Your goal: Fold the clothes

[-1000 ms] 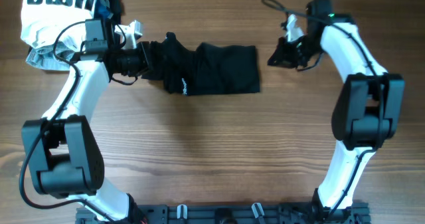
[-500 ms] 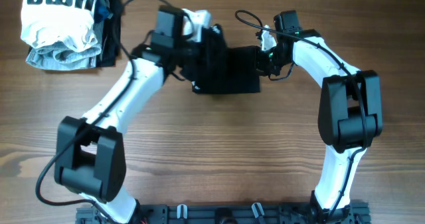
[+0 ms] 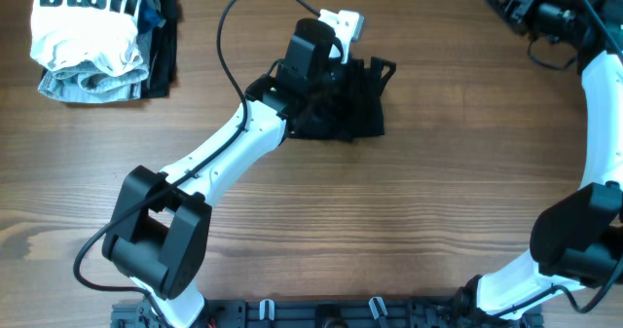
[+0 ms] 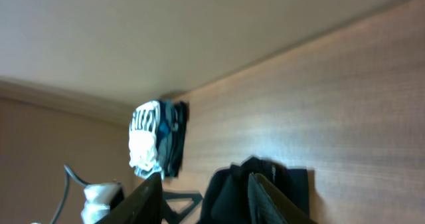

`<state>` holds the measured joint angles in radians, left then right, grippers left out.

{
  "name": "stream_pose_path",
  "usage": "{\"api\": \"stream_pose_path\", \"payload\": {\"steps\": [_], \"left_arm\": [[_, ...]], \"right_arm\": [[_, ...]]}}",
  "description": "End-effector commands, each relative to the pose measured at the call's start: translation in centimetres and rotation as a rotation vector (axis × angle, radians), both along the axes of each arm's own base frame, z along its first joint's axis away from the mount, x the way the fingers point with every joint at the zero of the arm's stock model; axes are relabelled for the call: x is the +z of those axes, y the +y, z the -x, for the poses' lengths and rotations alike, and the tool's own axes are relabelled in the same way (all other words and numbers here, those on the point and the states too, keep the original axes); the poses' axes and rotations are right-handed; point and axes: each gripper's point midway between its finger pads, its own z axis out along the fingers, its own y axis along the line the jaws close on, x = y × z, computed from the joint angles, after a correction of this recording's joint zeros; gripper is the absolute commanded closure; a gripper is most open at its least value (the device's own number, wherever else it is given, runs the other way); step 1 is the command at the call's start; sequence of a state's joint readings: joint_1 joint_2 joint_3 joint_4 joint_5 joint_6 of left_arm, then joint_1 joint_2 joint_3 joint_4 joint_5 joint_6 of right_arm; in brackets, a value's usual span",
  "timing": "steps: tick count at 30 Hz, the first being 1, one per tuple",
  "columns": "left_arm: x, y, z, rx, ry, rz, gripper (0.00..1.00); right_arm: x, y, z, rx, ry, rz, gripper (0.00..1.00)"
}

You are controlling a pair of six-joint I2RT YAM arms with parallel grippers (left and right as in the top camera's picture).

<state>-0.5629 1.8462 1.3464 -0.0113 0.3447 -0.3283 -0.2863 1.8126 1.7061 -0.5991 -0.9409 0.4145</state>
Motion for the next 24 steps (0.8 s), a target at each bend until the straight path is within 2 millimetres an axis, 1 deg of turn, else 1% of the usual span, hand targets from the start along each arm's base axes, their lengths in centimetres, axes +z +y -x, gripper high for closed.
{"api": "stream_pose_path", "payload": {"steps": [1,3,4,5,6,7,8,10,11,12,14,15,16,19,20,21,22,23,24], "left_arm": [[3.3,0.8,-1.5,0.046,-0.051,0.064,0.00],[6.5,4.4,-2.8,0.138,-0.049,0.118,0.00],[8.6,7.6,-3.5,0.200,-0.069,0.134,0.00],[9.8,10.4,-3.8,0.253,-0.074,0.134,0.00],[10.2,12.1,-4.0,0.286,-0.066,0.130,0.00],[10.1,14.6,-4.1,0.335,-0.038,0.113,0.00],[9.2,17.1,-4.1,0.388,0.010,0.089,0.00],[6.1,22.7,-3.7,0.505,0.153,0.034,0.00],[4.8,24.7,-3.4,0.551,0.211,0.014,0.00],[3.6,27.0,-2.9,0.602,0.266,-0.004,0.00],[1.8,30.1,-2.0,0.671,0.342,-0.036,0.00],[1.1,31.1,-1.7,0.698,0.371,-0.050,0.00],[0.7,31.5,-1.5,0.707,0.383,-0.063,0.00],[0.2,31.6,-1.5,0.700,0.388,-0.081,0.00],[0.0,31.6,-1.5,0.699,0.393,-0.082,0.00],[-0.3,31.6,-1.4,0.698,0.405,-0.085,0.00],[-0.5,31.6,-1.3,0.698,0.414,-0.088,0.00],[-0.7,31.6,-1.3,0.698,0.422,-0.091,0.00],[-0.9,31.6,-1.2,0.698,0.426,-0.092,0.00]], "right_arm": [[-2.7,1.1,0.7,0.059,0.033,0.075,0.51],[-4.3,2.1,1.2,0.100,0.053,0.153,0.48],[-5.5,3.7,1.8,0.171,0.043,0.233,0.44],[-6.2,5.3,2.2,0.227,0.035,0.286,0.37],[-6.9,6.6,2.3,0.252,0.042,0.326,0.32],[-7.8,8.2,2.3,0.274,0.053,0.381,0.25],[-8.5,9.4,2.4,0.287,0.062,0.425,0.20],[-10.2,12.1,2.6,0.325,0.084,0.504,0.14],[-10.9,13.2,2.8,0.347,0.094,0.524,0.13],[-12.3,14.2,3.0,0.370,0.116,0.553,0.13],[-15.1,16.1,3.7,0.461,0.137,0.613,0.13],[-16.6,17.1,4.3,0.520,0.146,0.632,0.15],[-18.0,17.8,4.8,0.571,0.158,0.648,0.19],[-20.8,18.9,5.8,0.643,0.202,0.664,0.25],[-21.4,19.1,6.0,0.662,0.206,0.669,0.34],[-21.7,19.1,5.8,0.662,0.205,0.674,0.54],[-21.7,19.0,5.4,0.649,0.195,0.684,0.77],[-21.6,18.6,4.8,0.628,0.183,0.702,0.95],[-21.2,18.1,4.1,0.586,0.184,0.706,0.96]]}}
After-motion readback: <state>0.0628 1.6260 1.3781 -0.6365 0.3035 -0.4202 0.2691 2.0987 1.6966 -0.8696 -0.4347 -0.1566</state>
